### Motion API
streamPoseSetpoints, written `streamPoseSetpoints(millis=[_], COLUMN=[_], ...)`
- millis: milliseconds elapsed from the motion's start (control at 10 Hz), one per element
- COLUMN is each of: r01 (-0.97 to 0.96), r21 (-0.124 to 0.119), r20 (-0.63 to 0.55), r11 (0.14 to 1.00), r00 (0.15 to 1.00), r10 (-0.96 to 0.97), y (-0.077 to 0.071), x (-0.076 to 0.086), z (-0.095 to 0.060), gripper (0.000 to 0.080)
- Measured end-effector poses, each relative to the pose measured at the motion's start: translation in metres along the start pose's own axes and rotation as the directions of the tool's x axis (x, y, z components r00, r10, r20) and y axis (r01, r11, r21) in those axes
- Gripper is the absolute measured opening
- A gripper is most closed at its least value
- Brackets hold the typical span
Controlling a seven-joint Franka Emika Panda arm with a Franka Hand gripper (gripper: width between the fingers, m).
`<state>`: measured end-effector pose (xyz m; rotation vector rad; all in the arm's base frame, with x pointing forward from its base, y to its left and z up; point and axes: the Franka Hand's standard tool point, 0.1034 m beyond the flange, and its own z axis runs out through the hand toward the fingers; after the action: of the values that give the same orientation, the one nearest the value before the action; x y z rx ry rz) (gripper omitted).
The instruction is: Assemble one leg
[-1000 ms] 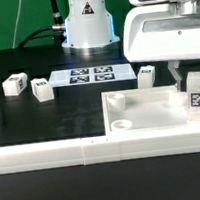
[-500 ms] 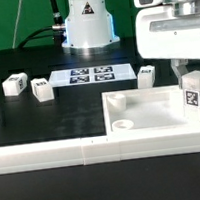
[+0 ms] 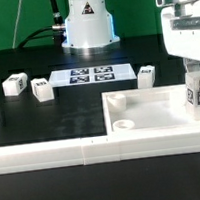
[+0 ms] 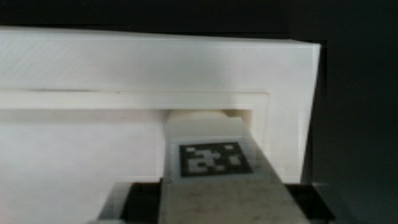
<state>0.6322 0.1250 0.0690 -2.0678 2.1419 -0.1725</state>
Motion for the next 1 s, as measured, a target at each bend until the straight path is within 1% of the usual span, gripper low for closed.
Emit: streamPoseSetpoints(millis=[300,500,600,700,800,900,1000], r01=[-0.245,-0.234,-0.194,-0.170,-0.062,0.087,0.224], r21=[-0.004,-0.005,-0.004,-0.003,0.000,0.004,0.008], r20=[0.021,0.023,0.024,0.023,0.021,0.021,0.020], r11=[0.970,0.972,0.981,0.985,0.998,0.996,0.975], r00=[0.969,0.972,0.981,0.985,0.998,0.996,0.974], r10=[0.245,0.234,0.194,0.170,0.062,-0.087,-0.224], y=[0.0007,0.0009,0.0008,0.0006,0.0002,-0.0004,-0.0015], x=[-0.0018,-0.0021,-0.0018,-0.0012,-0.0003,0.0007,0.0020], z=[0.0003,0.0006,0.0005,0.0005,0.0004,0.0002,-0.0002], gripper=[0.0291,0.0291,0.0461,0.0605,0.0636,0.0636,0.0648])
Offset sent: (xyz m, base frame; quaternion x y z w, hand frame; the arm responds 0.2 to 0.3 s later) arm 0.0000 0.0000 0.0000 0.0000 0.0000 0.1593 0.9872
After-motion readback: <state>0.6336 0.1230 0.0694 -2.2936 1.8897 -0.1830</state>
